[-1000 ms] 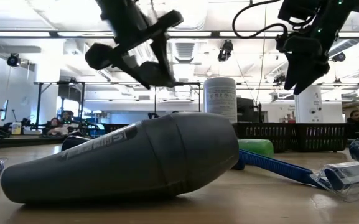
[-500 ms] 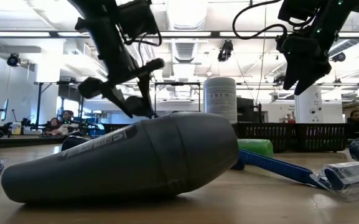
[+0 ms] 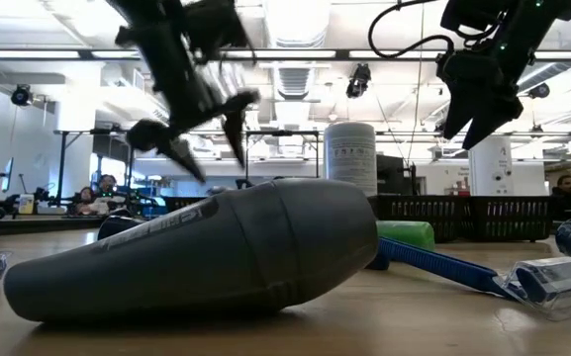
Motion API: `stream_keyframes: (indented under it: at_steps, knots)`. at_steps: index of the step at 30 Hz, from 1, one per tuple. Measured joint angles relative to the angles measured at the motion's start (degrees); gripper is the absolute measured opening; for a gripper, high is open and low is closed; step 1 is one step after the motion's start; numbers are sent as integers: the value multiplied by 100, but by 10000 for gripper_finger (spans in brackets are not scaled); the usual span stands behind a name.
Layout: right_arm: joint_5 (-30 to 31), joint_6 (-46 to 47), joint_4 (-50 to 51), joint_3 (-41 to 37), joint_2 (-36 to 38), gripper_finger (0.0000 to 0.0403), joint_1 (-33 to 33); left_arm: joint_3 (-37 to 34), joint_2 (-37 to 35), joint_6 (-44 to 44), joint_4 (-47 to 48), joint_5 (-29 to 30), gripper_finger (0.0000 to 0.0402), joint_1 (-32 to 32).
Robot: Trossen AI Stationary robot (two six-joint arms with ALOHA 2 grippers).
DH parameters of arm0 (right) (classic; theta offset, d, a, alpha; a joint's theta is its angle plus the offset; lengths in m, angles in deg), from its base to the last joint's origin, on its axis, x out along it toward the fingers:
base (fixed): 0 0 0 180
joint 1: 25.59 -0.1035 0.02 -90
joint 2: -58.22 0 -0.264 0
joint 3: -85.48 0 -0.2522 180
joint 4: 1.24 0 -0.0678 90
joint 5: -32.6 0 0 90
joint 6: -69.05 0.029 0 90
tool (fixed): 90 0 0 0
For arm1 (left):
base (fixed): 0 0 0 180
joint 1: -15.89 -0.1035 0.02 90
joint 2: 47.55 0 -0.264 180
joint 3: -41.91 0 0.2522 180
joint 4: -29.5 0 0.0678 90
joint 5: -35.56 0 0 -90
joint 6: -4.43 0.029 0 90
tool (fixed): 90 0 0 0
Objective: Pick & Place Travel size toiletries
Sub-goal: Put the black deodorant into the left black bin
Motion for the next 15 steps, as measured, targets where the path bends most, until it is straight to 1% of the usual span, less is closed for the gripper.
stream_keyframes:
  at_steps: [4,7,10,11,15]
  knots:
    - [-440,-2,-216,1,-2,400,118,322,-129,1657,-41,-388,308,336]
    - [-1081,-6,-506,2,-45,400,318,435,-152,2433,-30,-854,303,614]
    - [-1947,-98,-781,2,-86,400,581,453,-152,2520,-21,-1192,302,851]
    - [-2117,-120,-884,2,-101,400,656,452,-152,2496,-17,-1249,302,938]
    - [-2156,-114,-1278,21,-105,400,791,420,-152,2525,74,-1269,300,1308]
